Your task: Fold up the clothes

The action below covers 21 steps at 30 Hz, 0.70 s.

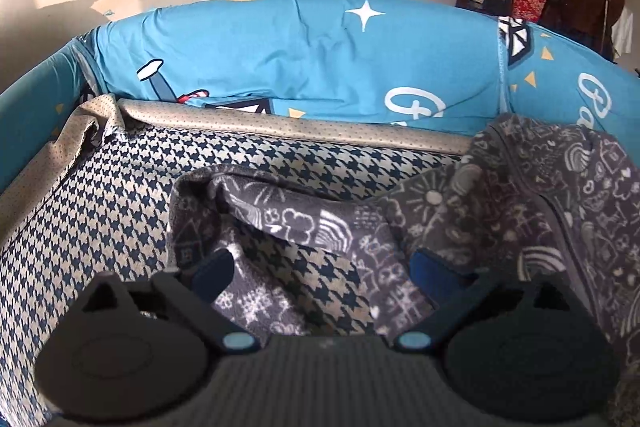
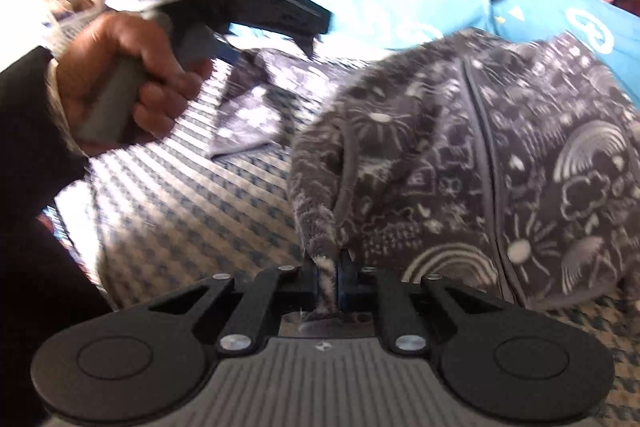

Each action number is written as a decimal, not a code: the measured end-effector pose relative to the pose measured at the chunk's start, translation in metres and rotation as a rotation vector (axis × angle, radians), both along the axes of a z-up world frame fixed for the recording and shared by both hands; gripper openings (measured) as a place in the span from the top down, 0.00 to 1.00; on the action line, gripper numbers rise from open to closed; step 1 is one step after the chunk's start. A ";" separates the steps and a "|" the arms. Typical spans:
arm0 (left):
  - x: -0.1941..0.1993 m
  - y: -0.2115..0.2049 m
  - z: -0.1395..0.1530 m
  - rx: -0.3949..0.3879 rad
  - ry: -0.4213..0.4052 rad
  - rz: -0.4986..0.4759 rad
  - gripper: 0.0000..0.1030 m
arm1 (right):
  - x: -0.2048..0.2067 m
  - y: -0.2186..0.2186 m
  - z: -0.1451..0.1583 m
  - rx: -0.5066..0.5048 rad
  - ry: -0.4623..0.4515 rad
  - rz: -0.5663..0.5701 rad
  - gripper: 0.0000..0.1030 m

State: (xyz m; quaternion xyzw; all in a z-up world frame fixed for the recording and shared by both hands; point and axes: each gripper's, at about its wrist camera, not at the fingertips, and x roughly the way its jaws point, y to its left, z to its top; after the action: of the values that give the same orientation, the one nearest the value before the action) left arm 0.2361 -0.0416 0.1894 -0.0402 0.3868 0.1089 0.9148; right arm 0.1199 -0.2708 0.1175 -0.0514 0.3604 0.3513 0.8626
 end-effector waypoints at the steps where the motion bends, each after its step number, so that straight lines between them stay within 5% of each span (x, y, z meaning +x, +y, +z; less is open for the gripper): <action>1: -0.003 -0.003 0.001 0.001 -0.004 -0.012 0.03 | -0.001 0.001 0.002 0.028 0.009 0.014 0.89; 9: -0.021 -0.017 0.015 0.046 -0.056 -0.066 0.00 | -0.011 0.019 0.013 0.233 0.052 0.166 0.89; 13: -0.021 -0.013 0.013 0.012 -0.050 -0.070 0.00 | -0.013 0.025 0.014 0.173 0.014 0.187 0.85; 17: -0.022 -0.013 0.012 -0.015 -0.047 -0.083 0.00 | -0.008 0.021 0.017 0.125 -0.023 0.166 0.66; 21: -0.023 -0.025 0.009 -0.037 -0.037 -0.124 0.00 | 0.006 -0.003 0.029 0.156 -0.037 0.093 0.66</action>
State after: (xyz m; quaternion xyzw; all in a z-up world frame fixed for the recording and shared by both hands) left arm 0.2133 -0.0661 0.1988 -0.0350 0.3736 0.0444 0.9259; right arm 0.1261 -0.2741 0.1464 -0.0070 0.3132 0.4168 0.8533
